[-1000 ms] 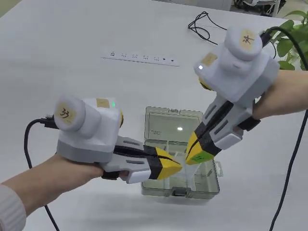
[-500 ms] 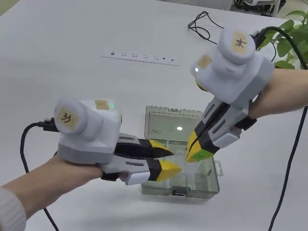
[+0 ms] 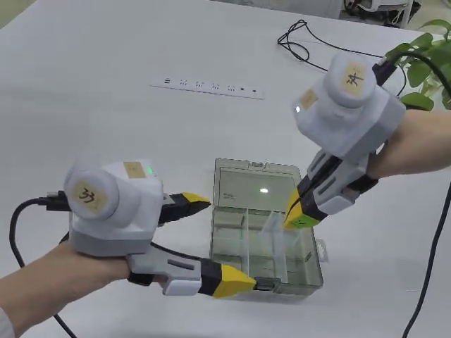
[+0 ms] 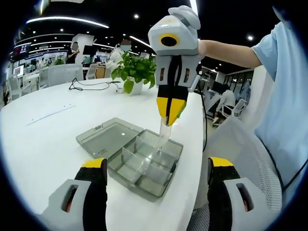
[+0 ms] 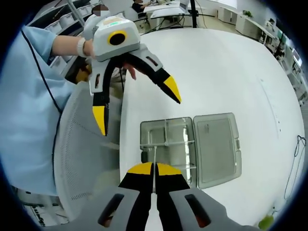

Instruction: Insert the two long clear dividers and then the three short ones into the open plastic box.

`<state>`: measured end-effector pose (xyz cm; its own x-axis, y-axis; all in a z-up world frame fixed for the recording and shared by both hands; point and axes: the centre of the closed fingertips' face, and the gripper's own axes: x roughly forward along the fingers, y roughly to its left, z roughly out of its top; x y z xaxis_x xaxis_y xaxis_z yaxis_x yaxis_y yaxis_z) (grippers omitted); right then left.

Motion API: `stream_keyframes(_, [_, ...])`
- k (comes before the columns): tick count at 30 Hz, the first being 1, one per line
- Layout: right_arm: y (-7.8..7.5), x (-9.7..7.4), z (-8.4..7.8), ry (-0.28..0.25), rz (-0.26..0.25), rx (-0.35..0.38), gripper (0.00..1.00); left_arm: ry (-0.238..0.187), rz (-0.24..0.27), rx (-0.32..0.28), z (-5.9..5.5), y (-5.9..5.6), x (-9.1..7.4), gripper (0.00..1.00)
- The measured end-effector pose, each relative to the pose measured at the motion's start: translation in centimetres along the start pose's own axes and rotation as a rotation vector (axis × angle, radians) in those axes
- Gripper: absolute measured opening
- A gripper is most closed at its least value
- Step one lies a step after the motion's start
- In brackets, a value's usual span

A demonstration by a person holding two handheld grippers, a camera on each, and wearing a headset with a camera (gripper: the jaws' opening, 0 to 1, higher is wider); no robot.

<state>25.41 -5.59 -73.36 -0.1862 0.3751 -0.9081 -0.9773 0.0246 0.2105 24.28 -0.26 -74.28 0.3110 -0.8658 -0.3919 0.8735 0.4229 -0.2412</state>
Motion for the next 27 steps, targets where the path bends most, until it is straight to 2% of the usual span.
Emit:
stream_keyframes(4, [-0.6,0.1,0.2,-0.011,-0.036,-0.003,0.02,-0.014,0.014,0.002,0.0,0.2,-0.4,0.99])
stream_keyframes(5, [-0.9,0.1,0.2,-0.016,-0.042,-0.004,0.02,-0.004,0.041,0.008,-0.1,0.7,-0.5,1.0])
stream_keyframes(7, [-1.5,0.2,0.3,-0.034,-0.061,0.005,0.02,0.006,0.063,0.011,-0.5,1.1,-0.8,1.0])
stream_keyframes(9, [-1.7,0.5,0.3,-0.051,-0.065,0.009,0.02,-0.002,0.063,-0.005,-0.7,1.3,-1.1,1.0])
stream_keyframes(14, [-1.9,1.4,-0.5,-0.043,-0.058,0.02,0.02,0.001,0.076,-0.015,-1.2,1.5,-1.6,1.0])
stream_keyframes(17, [-2.1,1.6,-0.6,-0.049,-0.071,0.021,0.02,0.002,0.081,-0.025,-1.5,1.5,-1.7,1.0])
stream_keyframes(20, [-2.3,1.9,-0.8,-0.064,-0.062,0.045,0.02,-0.002,0.079,-0.035,-1.5,1.3,-1.6,1.0])
stream_keyframes(27, [-2.2,1.9,-0.8,-0.055,-0.07,0.026,0.02,-0.001,0.068,-0.043,-1.5,1.0,-1.3,1.0])
